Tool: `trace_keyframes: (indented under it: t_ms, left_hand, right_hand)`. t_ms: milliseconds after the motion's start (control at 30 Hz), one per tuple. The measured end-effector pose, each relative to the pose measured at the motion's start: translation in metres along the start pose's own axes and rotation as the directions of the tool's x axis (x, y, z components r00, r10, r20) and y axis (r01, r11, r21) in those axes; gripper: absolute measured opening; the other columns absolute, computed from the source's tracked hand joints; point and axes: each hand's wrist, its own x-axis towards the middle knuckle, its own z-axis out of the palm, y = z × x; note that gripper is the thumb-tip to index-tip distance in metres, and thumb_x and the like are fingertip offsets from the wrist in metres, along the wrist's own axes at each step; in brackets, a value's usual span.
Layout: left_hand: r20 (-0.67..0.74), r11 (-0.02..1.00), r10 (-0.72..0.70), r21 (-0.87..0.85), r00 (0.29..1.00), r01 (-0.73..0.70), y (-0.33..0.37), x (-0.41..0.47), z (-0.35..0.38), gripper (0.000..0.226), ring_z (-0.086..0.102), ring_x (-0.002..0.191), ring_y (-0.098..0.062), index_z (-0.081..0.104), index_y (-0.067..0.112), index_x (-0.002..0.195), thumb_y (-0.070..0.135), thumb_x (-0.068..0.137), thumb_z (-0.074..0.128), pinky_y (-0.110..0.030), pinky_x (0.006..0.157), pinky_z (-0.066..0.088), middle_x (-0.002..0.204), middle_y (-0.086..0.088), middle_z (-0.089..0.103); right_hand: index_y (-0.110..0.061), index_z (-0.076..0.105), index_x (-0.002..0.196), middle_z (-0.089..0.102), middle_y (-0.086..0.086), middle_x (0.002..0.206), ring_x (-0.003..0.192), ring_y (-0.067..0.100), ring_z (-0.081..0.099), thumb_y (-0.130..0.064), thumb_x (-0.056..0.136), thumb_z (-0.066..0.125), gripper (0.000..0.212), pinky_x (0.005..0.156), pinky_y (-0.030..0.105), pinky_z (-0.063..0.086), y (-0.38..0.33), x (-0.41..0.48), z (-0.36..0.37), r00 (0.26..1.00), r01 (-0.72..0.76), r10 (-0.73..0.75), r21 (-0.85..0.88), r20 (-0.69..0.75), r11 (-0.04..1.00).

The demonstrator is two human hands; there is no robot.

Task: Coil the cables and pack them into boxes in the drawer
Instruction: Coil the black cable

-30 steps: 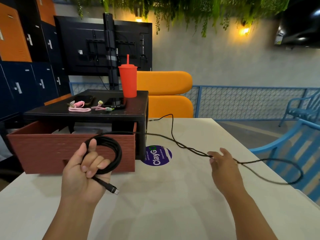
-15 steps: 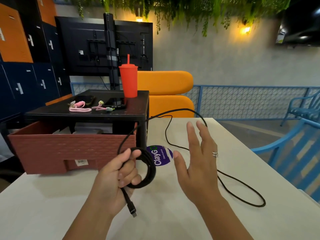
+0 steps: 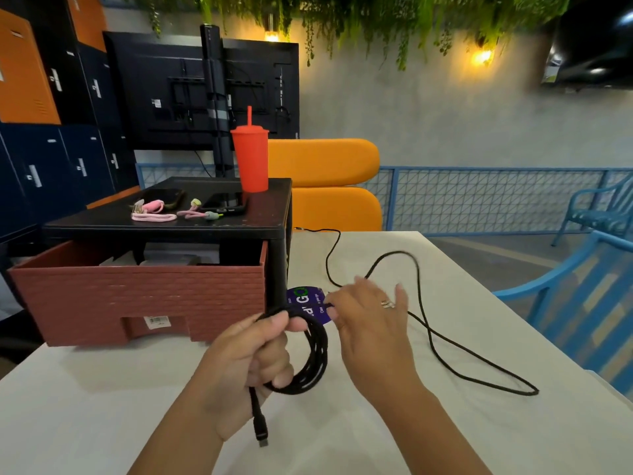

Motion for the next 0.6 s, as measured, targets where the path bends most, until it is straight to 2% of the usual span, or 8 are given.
trace_keyframes:
  t_ms: [67,100,167,267,333,400,500,600]
  left_hand:
    - [-0.010,0.991,0.048,-0.121,0.999,-0.049,0.000,0.003,-0.004,0.050,0.023,0.028,-0.004,0.071,0.002,0.075,0.028,0.039,0.092,-0.020,0.035,0.033,0.037,0.009,0.023]
    - [-0.026,0.982,0.070,-0.176,0.997,-0.073,0.001,0.004,-0.006,0.055,0.023,0.027,-0.003,0.072,0.003,0.075,0.031,0.033,0.094,-0.019,0.034,0.034,0.036,0.009,0.024]
    - [-0.069,0.951,0.115,-0.282,0.991,-0.129,0.002,0.007,-0.008,0.056,0.025,0.027,-0.003,0.073,0.004,0.074,0.031,0.030,0.094,-0.019,0.034,0.035,0.035,0.010,0.025]
    - [-0.154,0.897,0.180,-0.380,0.972,-0.226,0.004,0.010,-0.011,0.046,0.027,0.028,-0.003,0.074,0.004,0.077,0.030,0.041,0.088,-0.018,0.035,0.037,0.037,0.009,0.027]
    - [-0.193,0.877,0.200,-0.402,0.961,-0.263,0.006,0.010,-0.012,0.039,0.028,0.031,-0.004,0.074,0.002,0.080,0.030,0.052,0.074,-0.018,0.037,0.039,0.040,0.009,0.028]
    - [-0.186,0.873,0.222,-0.400,0.957,-0.280,0.006,0.009,-0.011,0.047,0.030,0.036,-0.006,0.072,-0.001,0.090,0.030,0.056,0.066,-0.020,0.042,0.042,0.047,0.006,0.031]
    - [-0.193,0.924,0.273,-0.219,0.942,-0.313,0.000,0.008,-0.004,0.049,0.034,0.043,-0.008,0.058,0.000,0.111,0.030,0.073,0.057,-0.023,0.056,0.042,0.054,0.004,0.036]
    - [-0.205,0.912,0.391,0.216,0.897,-0.348,-0.012,0.009,0.004,0.023,0.038,0.048,-0.006,0.055,0.016,0.114,0.017,0.093,0.044,-0.024,0.066,0.034,0.053,0.008,0.042]
  right_hand:
    - [-0.024,0.056,0.091,0.062,-0.004,0.089,0.092,0.021,0.057,-0.025,0.090,0.032,0.024,0.107,0.041,0.021,-0.005,-0.001,0.001,0.975,-0.056,0.032,0.102,0.220,0.993]
    - [-0.023,0.052,0.090,0.058,-0.003,0.086,0.086,0.021,0.053,-0.026,0.094,0.026,0.026,0.103,0.034,0.026,-0.007,-0.003,0.002,0.945,-0.081,0.027,0.153,0.326,0.985]
    - [-0.022,0.042,0.084,0.051,-0.001,0.080,0.076,0.022,0.046,-0.029,0.099,0.027,0.023,0.078,0.030,0.036,-0.008,-0.006,0.007,0.909,-0.125,0.010,0.250,0.418,0.960]
    - [-0.019,0.040,0.080,0.050,0.002,0.075,0.069,0.021,0.044,-0.031,0.098,0.036,0.023,0.057,0.030,0.033,-0.008,-0.010,0.011,0.868,-0.200,0.017,0.317,0.496,0.927]
    - [-0.014,0.045,0.080,0.050,0.004,0.072,0.067,0.020,0.044,-0.031,0.097,0.038,0.025,0.058,0.031,0.034,-0.008,-0.013,0.013,0.826,-0.225,-0.011,0.348,0.563,0.910]
    - [-0.012,0.049,0.080,0.046,-0.001,0.066,0.062,0.016,0.041,-0.031,0.097,0.041,0.027,0.058,0.030,0.034,-0.011,-0.014,0.011,0.791,-0.234,-0.058,0.388,0.609,0.891]
    - [-0.017,0.054,0.081,0.042,-0.005,0.061,0.064,0.016,0.042,-0.032,0.095,0.043,0.023,0.060,0.029,0.035,-0.015,-0.013,0.006,0.745,-0.184,-0.131,0.391,0.654,0.902]
    - [-0.014,0.062,0.089,0.041,-0.006,0.057,0.056,0.012,0.040,-0.030,0.094,0.046,0.023,0.055,0.023,0.033,-0.019,-0.012,-0.003,0.724,-0.107,-0.200,0.394,0.660,0.913]
